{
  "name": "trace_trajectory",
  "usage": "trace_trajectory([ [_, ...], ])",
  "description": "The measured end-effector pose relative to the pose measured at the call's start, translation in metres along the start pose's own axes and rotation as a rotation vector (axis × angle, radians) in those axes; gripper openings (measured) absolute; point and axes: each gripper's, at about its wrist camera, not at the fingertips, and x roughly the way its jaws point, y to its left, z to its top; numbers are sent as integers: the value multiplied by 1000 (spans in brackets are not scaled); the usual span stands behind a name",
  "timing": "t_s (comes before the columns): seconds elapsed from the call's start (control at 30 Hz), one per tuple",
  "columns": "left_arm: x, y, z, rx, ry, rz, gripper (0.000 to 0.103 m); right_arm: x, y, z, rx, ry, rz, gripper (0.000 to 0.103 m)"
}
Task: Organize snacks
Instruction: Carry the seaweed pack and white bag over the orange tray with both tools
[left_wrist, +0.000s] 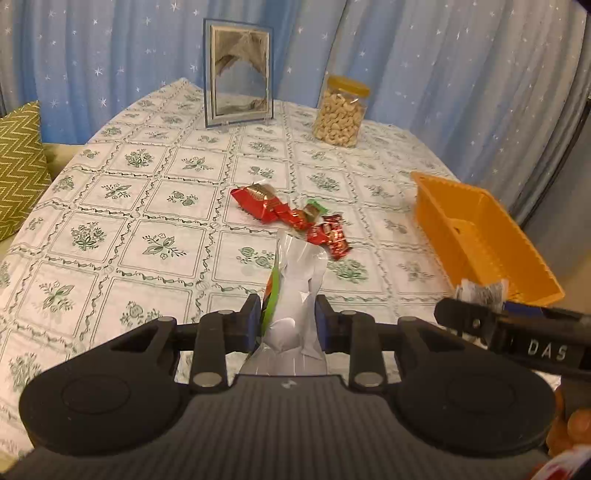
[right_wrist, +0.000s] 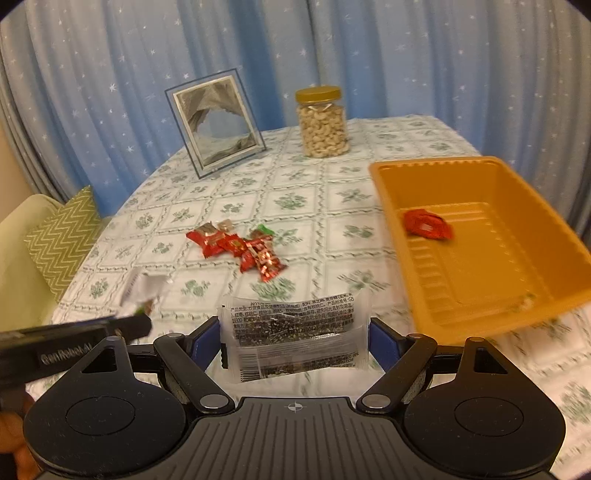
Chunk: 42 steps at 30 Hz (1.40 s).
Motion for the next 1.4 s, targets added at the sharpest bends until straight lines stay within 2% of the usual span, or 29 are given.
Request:
trace_trajectory([
  [0.43,-48,-48,-13,38,-30,-52,28,-68,-27,-16,11,-58,-135,82],
  [0.6,-55,-68,-16,64,-37,-75,28,-85,-40,-21,28,-68,-156,82],
  [1.4,-37,-139,-4,148,-27,-186,28,-107,-100,-15,130,-109,-237,82],
])
